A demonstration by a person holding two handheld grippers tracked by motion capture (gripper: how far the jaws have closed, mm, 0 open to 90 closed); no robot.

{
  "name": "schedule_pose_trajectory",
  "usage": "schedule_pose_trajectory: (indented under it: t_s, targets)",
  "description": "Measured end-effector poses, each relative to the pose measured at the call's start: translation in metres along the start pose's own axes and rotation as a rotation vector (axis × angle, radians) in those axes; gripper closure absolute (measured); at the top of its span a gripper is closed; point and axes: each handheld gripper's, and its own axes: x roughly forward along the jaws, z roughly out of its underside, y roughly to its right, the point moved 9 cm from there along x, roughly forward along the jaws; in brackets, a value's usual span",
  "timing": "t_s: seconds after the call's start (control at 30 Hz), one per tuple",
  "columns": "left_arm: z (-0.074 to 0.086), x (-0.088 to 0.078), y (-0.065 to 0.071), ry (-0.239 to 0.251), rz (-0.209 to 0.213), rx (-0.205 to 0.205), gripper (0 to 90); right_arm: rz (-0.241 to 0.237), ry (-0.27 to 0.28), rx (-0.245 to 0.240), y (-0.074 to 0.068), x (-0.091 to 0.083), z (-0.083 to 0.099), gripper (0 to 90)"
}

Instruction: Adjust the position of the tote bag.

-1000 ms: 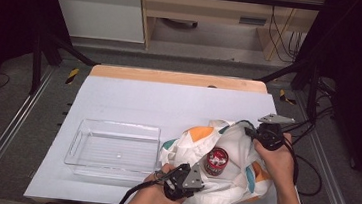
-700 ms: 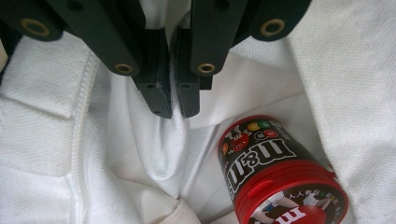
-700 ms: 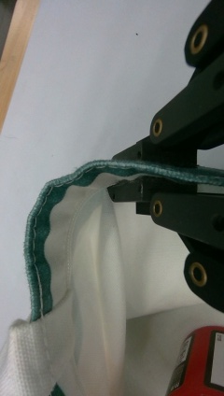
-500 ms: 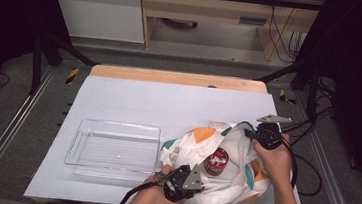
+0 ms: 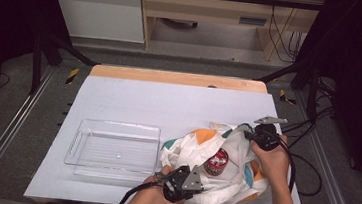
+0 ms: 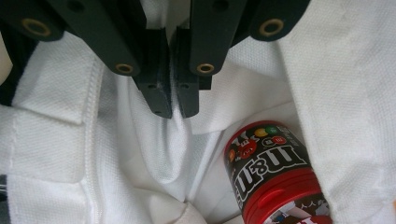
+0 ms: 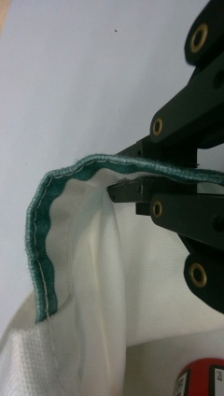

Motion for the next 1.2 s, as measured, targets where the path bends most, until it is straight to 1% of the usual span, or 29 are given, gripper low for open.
schedule_pose_trajectory:
  t_s: [0.03, 0.07, 0.1, 0.27, 0.3, 0.33, 0.37, 0.43, 0.53, 0.6, 0.67, 0.73, 0.8, 0.83, 0.87, 0.9, 0.93, 0.97, 1.03, 1.07, 1.13, 1.2]
  targets:
    - [0.000, 0.000, 0.000, 0.000, 0.000, 0.002, 85.8, 0.006, 0.000, 0.000, 0.000, 0.001, 0.001, 85.8]
    - [0.000, 0.000, 0.000, 0.001, 0.000, 0.001, 85.8, -0.001, -0.007, 0.007, -0.001, 0.002, 0.002, 85.7]
    - [0.000, 0.000, 0.000, 0.000, 0.001, 0.001, 85.9, 0.009, -0.007, 0.003, 0.000, 0.003, 0.002, 85.5]
    - [0.001, 0.000, 0.000, -0.001, 0.003, 0.005, 85.7, 0.009, -0.016, 0.003, 0.000, 0.003, 0.005, 83.8]
    - [0.001, 0.000, 0.000, -0.002, 0.004, 0.003, 85.8, 0.014, -0.015, -0.001, 0.000, 0.004, 0.005, 83.4]
    - [0.001, 0.000, 0.000, 0.000, 0.005, 0.000, 85.7, 0.010, -0.018, 0.000, -0.001, 0.004, 0.006, 82.6]
    - [0.001, 0.000, 0.000, 0.001, 0.005, -0.004, 85.7, 0.023, -0.017, -0.013, 0.001, 0.004, 0.006, 81.4]
    - [0.001, 0.000, 0.000, 0.003, 0.003, -0.007, 85.5, 0.033, -0.018, -0.013, 0.001, 0.004, 0.006, 77.3]
    - [-0.001, -0.002, -0.003, 0.018, -0.003, -0.013, 83.9, 0.065, -0.012, -0.020, 0.002, -0.001, 0.004, 65.3]
    - [-0.003, -0.004, -0.005, 0.030, -0.006, -0.023, 81.8, 0.087, -0.003, -0.027, 0.002, -0.007, 0.001, 55.9]
    - [-0.006, -0.007, -0.006, 0.044, -0.016, -0.024, 78.7, 0.117, 0.034, -0.037, 0.003, -0.017, -0.005, 48.0]
    - [-0.011, -0.011, -0.007, 0.059, -0.029, -0.022, 73.6, 0.138, 0.058, -0.040, 0.003, -0.030, -0.010, 41.1]
    - [-0.017, -0.015, -0.009, 0.079, -0.036, -0.025, 71.0, 0.142, 0.083, -0.040, -0.001, -0.043, -0.016, 35.1]
    - [-0.021, -0.018, -0.010, 0.093, -0.040, -0.026, 70.0, 0.137, 0.098, -0.039, -0.004, -0.050, -0.019, 34.1]
    - [-0.024, -0.021, -0.012, 0.102, -0.047, -0.027, 68.7, 0.134, 0.112, -0.048, -0.008, -0.055, -0.022, 33.0]
    - [-0.028, -0.024, -0.013, 0.112, -0.057, -0.027, 67.5, 0.133, 0.121, -0.054, -0.012, -0.061, -0.024, 31.6]
    - [-0.031, -0.028, -0.014, 0.123, -0.057, -0.028, 67.2, 0.133, 0.126, -0.059, -0.017, -0.066, -0.025, 30.5]
    - [-0.035, -0.031, -0.016, 0.137, -0.060, -0.035, 66.5, 0.130, 0.127, -0.067, -0.021, -0.070, -0.026, 29.7]
    - [-0.043, -0.038, -0.020, 0.158, -0.078, -0.044, 64.7, 0.115, 0.137, -0.067, -0.030, -0.078, -0.028, 27.7]
    - [-0.046, -0.041, -0.023, 0.168, -0.086, -0.048, 64.0, 0.107, 0.132, -0.066, -0.034, -0.082, -0.027, 26.6]
    - [-0.054, -0.047, -0.028, 0.184, -0.097, -0.044, 62.0, 0.114, 0.124, -0.063, -0.039, -0.087, -0.026, 25.1]
    - [-0.059, -0.051, -0.033, 0.185, -0.118, -0.037, 59.2, 0.117, 0.126, -0.060, -0.044, -0.094, -0.026, 24.5]
